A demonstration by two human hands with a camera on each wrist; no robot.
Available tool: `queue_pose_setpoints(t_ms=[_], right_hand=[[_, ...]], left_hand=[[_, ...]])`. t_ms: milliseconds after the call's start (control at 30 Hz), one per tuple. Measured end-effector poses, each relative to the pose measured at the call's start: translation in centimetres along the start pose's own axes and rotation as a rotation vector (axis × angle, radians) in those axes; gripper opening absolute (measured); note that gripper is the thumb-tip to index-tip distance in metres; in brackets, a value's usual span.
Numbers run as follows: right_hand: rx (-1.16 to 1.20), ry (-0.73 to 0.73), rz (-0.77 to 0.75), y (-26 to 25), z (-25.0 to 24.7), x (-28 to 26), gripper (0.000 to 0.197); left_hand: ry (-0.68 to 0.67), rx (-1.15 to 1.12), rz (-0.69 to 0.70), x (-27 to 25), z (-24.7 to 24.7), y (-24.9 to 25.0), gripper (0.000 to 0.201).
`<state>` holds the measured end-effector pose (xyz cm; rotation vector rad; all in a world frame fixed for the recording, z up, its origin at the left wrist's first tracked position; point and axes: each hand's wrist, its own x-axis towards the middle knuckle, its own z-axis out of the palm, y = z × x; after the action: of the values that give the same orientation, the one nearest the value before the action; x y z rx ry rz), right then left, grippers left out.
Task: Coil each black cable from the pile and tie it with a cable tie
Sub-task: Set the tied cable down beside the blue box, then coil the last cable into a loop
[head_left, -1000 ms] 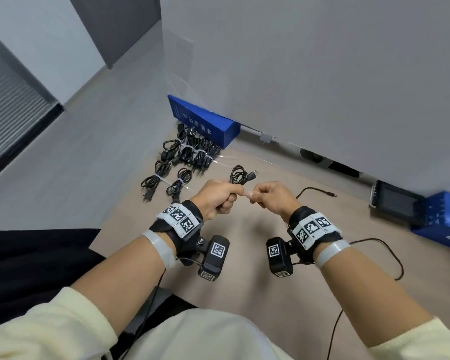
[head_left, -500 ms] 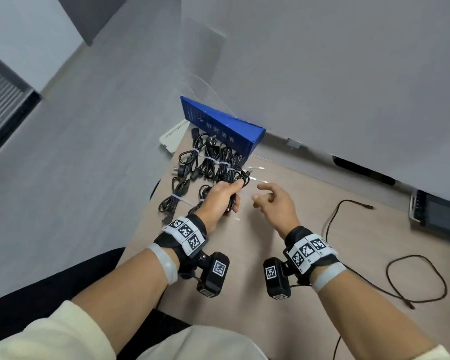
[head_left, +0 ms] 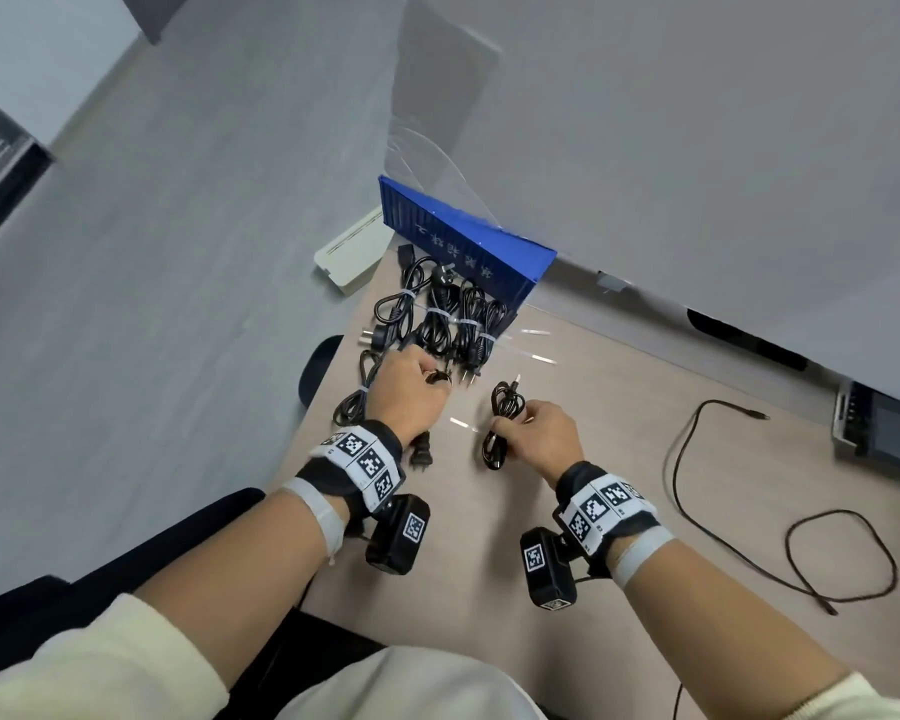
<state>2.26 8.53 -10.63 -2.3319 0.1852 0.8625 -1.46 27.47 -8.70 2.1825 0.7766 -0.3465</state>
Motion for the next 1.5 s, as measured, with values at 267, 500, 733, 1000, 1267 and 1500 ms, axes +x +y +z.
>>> queue_pose_setpoints(t_ms=[267, 500, 733, 1000, 1267, 1500], right_hand=[[-0.03, -0.031, 0.057, -2.1, 3.6, 1.0, 0.033], [0.023, -0.077, 0.069, -3.8, 5.8, 1.4, 0.04], [0.087, -0.227, 0.001, -2.5, 5.8, 1.3, 0.02], [0.228, 0.092, 0.028, 5.0, -2.8, 0.1, 0.014], [-0.166, 0.428, 0.329, 14.8, -11.4, -1.5, 0.065], [-0.035, 0.708, 0.265, 18.6, -14.5, -3.5, 0.079]], left_hand=[[-0.101, 0.27, -0.011, -0.2, 1.5, -1.2, 0.035], [0.022, 0.222, -0.013, 0.3, -0.8, -2.7, 0.027], [0.063, 0.183, 0.011, -0.6, 0.3, -3.0, 0.033], [0.138, 0.025, 0.149, -1.0, 1.6, -1.3, 0.014], [-0.092, -0.14, 0.103, -3.9, 7.6, 4.8, 0.009], [-0.192, -0.126, 0.112, -8.6, 13.1, 9.7, 0.011]])
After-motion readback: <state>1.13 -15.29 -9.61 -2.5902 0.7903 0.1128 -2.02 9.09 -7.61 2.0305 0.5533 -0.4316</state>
